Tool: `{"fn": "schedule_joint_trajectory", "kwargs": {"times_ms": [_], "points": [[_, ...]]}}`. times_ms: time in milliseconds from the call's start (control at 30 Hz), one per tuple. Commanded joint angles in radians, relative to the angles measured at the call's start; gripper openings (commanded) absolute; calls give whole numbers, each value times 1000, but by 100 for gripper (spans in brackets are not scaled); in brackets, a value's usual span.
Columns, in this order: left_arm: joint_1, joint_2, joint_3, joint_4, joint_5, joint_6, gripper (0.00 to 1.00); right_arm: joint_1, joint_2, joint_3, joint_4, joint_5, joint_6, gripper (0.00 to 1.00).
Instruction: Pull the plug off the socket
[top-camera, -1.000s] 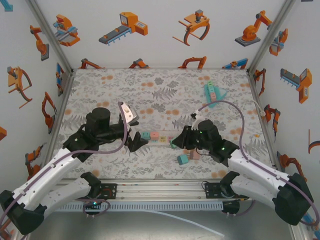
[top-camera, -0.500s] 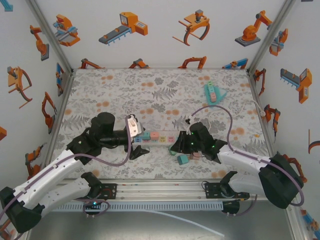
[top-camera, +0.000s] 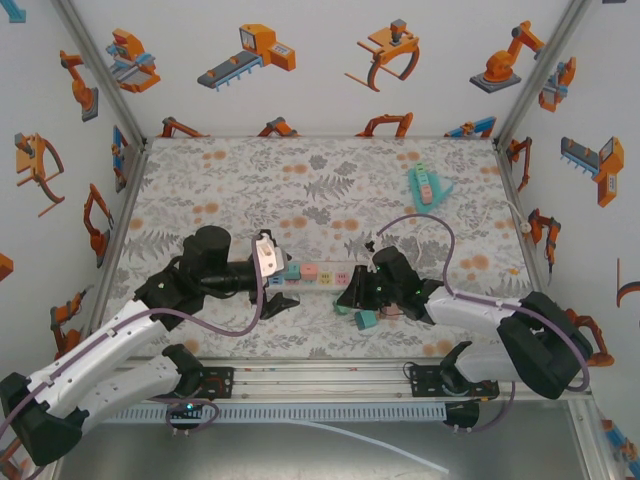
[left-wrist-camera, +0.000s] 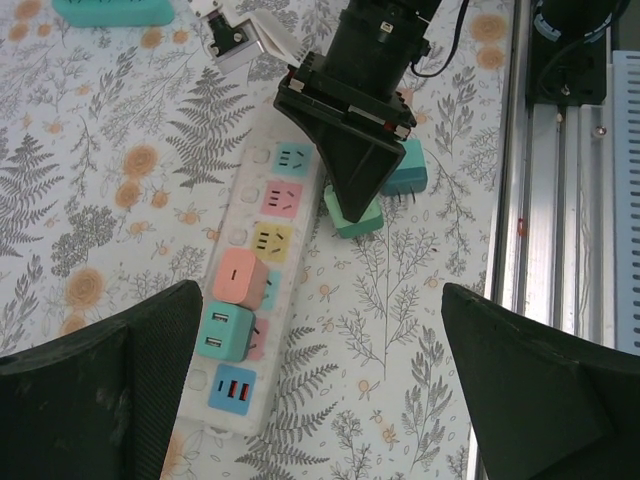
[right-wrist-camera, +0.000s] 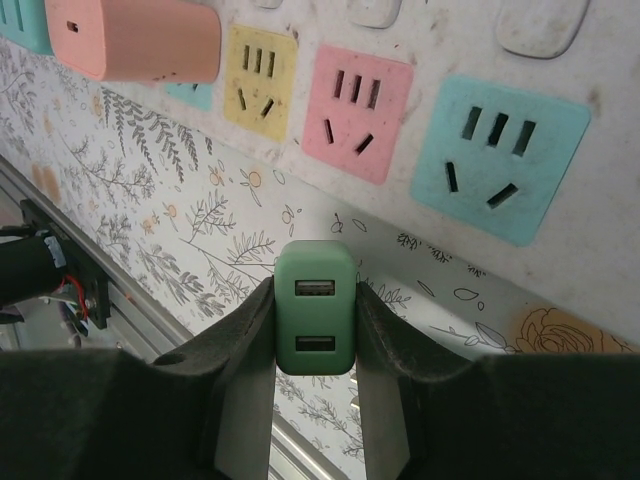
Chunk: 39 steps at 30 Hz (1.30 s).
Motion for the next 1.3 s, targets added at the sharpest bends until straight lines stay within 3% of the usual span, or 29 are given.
{"fn": "schedule_joint_trajectory", "kwargs": {"times_ms": [0, 567, 833, 1067, 1267], "points": [[-7, -4, -17, 33, -4, 18, 97, 8, -1, -8, -9, 32, 17, 30], [-9, -3, -22, 32, -59, 0, 97, 8, -133, 24, -208, 119, -47, 43], [-10, -10, -18, 32, -157, -40, 97, 8, -319, 32, -285, 214, -146, 43], [-11, -21, -37, 78, -351, -146, 97, 8, -501, 65, -267, 281, -555, 43], [-9, -38, -75, 161, -528, -297, 97, 8, -554, 72, -137, 162, -1033, 44]]}}
